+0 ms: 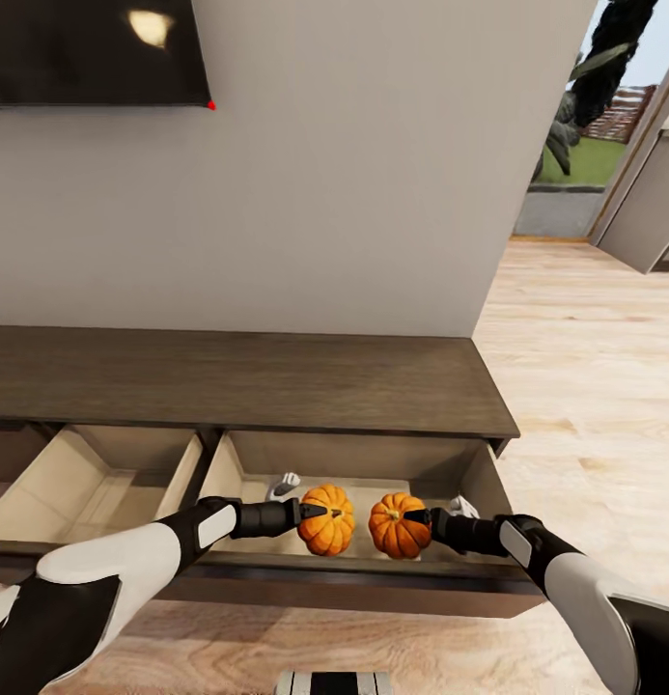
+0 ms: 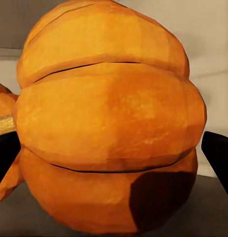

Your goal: Place each of the two pumpkins and all three candles from the living room inside a cabinet in the living room (use any cabinet), then make sure every cabinet is closed, and position the cauldron so it is next to a table in the living room.

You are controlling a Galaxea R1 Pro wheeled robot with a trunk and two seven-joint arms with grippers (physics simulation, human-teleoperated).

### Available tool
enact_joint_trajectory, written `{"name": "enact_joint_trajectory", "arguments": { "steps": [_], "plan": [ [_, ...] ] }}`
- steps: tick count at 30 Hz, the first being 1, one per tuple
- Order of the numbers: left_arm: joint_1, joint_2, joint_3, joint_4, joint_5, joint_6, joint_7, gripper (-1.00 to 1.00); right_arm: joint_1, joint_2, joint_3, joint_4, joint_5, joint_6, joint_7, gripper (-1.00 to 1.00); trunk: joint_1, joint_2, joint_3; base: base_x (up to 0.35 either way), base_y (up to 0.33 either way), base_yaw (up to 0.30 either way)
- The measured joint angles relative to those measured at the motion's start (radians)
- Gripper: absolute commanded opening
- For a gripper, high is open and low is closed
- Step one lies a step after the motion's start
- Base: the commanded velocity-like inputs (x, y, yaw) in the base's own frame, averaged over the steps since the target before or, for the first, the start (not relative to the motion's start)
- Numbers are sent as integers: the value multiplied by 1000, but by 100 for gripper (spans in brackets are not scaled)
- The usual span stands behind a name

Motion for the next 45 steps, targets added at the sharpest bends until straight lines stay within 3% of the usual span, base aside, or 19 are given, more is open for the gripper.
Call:
{"name": "enact_joint_trajectory", "arguments": {
  "steps": [4,10,28,35,42,45],
  "plan": [
    [-1,9,18,-5,-1,-2,-9,-100,0,-3,-1,-3,0,0,-1,-100,0,0,0,0,0,0],
    [-2,16,87,-1,-5,-6,-12,-100,0,-2,5,-3,4,-1,-1,-100,0,0,0,91,0,0],
    [3,18,84,5,-12,-6,13,-100,0,1,-1,2,3,-1,-6,-100,0,0,0,41,0,0],
    [12,52,81,5,-12,-3,83,-100,1,2,0,13,7,-1,-9,-100,0,0,0,0,0,0],
    [20,55,84,7,-12,-2,93,-100,2,6,1,21,27,-14,-9,-100,0,0,0,0,0,0],
    [21,54,84,5,-12,-2,91,-100,1,6,-5,21,28,-63,-6,-100,0,0,0,0,0,0]
  ]
}}
